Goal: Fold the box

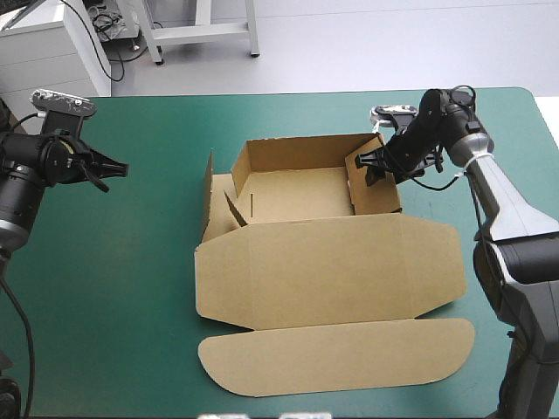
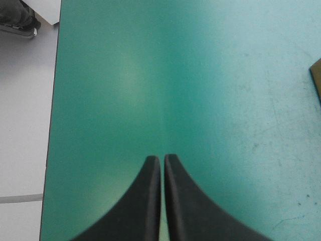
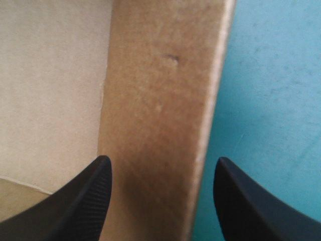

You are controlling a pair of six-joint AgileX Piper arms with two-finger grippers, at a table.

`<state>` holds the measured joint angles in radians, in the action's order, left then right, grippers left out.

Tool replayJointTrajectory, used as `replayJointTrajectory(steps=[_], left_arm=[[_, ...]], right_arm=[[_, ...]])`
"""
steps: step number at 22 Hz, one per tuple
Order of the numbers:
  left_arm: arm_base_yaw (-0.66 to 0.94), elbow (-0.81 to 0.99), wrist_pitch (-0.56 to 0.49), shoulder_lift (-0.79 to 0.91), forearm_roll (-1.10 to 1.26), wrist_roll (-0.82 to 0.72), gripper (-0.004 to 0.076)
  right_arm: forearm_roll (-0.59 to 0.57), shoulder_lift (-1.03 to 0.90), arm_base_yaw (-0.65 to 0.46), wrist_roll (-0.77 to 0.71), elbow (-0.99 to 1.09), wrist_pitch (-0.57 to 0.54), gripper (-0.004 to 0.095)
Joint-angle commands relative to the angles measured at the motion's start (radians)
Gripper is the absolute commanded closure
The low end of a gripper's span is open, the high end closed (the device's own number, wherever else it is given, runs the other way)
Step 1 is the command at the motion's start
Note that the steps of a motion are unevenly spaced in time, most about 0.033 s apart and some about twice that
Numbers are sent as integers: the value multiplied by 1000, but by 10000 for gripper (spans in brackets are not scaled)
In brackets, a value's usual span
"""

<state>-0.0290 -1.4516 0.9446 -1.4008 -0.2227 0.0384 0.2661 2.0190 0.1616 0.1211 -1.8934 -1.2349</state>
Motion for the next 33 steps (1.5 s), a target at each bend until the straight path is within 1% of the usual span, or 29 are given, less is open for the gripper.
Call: replayJointTrajectory(steps=[1, 6, 8, 9, 10, 13, 14, 20, 24, 25, 28, 30, 33], left_arm=[[1, -25, -31, 33, -4, 9, 715], [1, -25, -24, 33, -4, 12, 715], [1, -25, -24, 33, -4, 12, 715], [1, -25, -24, 33, -4, 12, 715], [1, -25, -22, 33, -4, 12, 715], [1, -25, -19, 33, -4, 12, 715], [1, -25, -13, 33, -4, 12, 715], [1, -25, -13, 33, -6, 12, 715], [3, -25, -9, 24, 5, 17, 715], [8, -25, -7, 13, 46, 15, 715], [53, -25, -12, -31, 247, 8, 715], [79, -25, -12, -57, 368, 8, 715], [96, -25, -22, -87, 559, 15, 715]], right_arm=[[28, -8, 0, 17, -26, 19, 379], [32, 9, 0, 9, -26, 10, 423], [32, 9, 0, 4, -32, -5, 486], [28, 9, 0, 3, -34, -17, 558], [28, 9, 0, 3, -34, -17, 688], [28, 9, 0, -6, -34, -17, 933], [24, 9, 0, -24, -34, -17, 916], [25, 0, 0, -46, -34, -17, 917], [30, -67, -25, -43, -37, -17, 920], [43, -105, -47, -36, -37, -19, 927], [146, -202, -110, 19, -35, -19, 927], [173, -262, -136, 43, -35, -19, 927], [176, -333, -150, 64, -34, -19, 928]])
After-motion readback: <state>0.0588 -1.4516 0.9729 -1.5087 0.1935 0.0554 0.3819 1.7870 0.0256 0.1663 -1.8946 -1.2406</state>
